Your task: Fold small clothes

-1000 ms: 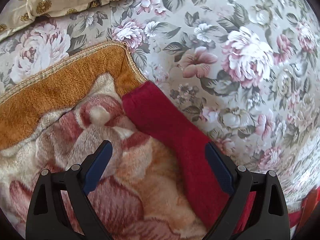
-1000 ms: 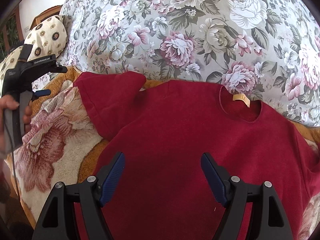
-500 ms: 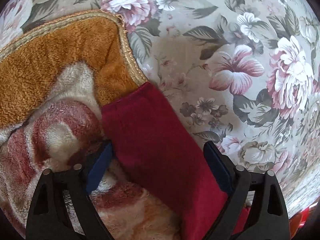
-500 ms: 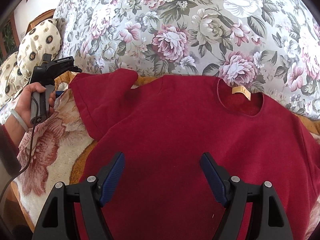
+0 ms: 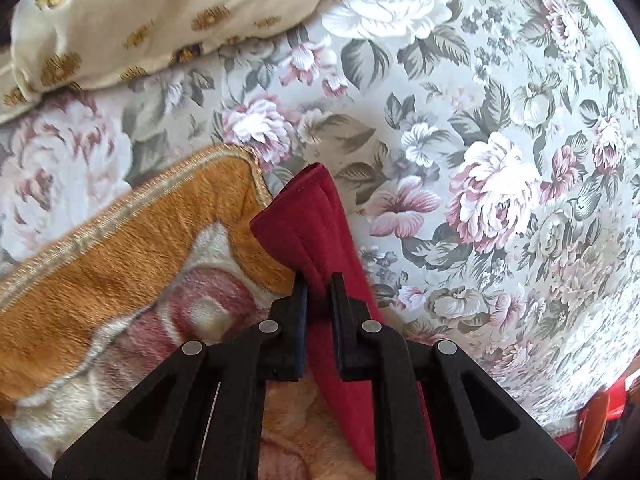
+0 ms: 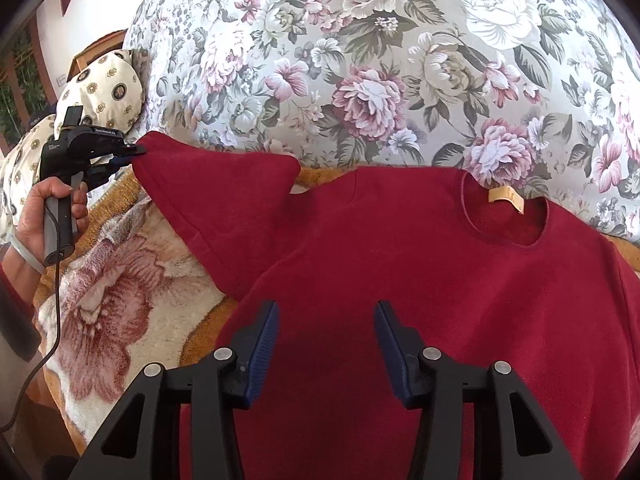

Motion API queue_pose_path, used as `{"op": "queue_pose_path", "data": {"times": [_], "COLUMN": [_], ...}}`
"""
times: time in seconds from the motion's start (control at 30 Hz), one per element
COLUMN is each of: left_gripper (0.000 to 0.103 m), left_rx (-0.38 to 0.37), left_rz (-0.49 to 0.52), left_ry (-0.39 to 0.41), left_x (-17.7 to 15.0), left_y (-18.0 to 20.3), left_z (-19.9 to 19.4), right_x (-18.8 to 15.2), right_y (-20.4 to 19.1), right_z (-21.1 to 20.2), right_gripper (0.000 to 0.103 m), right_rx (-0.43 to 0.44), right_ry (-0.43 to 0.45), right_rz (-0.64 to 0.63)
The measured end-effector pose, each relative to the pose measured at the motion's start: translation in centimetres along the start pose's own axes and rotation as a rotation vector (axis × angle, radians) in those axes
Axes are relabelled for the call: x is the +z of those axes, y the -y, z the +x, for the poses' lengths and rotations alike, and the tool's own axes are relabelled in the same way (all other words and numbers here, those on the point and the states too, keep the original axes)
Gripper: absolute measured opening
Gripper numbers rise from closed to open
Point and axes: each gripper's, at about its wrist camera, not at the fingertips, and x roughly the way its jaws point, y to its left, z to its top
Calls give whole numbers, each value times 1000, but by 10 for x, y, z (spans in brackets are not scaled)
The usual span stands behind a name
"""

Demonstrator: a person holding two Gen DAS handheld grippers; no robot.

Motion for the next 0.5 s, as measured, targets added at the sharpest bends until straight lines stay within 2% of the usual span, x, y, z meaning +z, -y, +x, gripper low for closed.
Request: {"op": "queue_pose_path", "data": {"times": [0.13,0.27,0.43,0.5], "left_gripper": [9,9,9,9], "left_rx": [101,137,170,184], "left_rz": [-14,-81,-15,1], "left_ry": [-2,-34,-26,-47], "left_x": [-4,-22,-39,-45], "left_y": [-29,-60,-62,-62], "left_z": [-4,5,-10,-10], "right_x": [4,-3,-2,-3], "right_y": [-12,-19,-12,-11], "right_z": [16,31,18,23], "right_gripper": [47,47,48,52], "right_rx": [25,6,23,18], "right_ry": [-42,-117,-81,-106], "right_rz": [-11,-29,-6,-8]}}
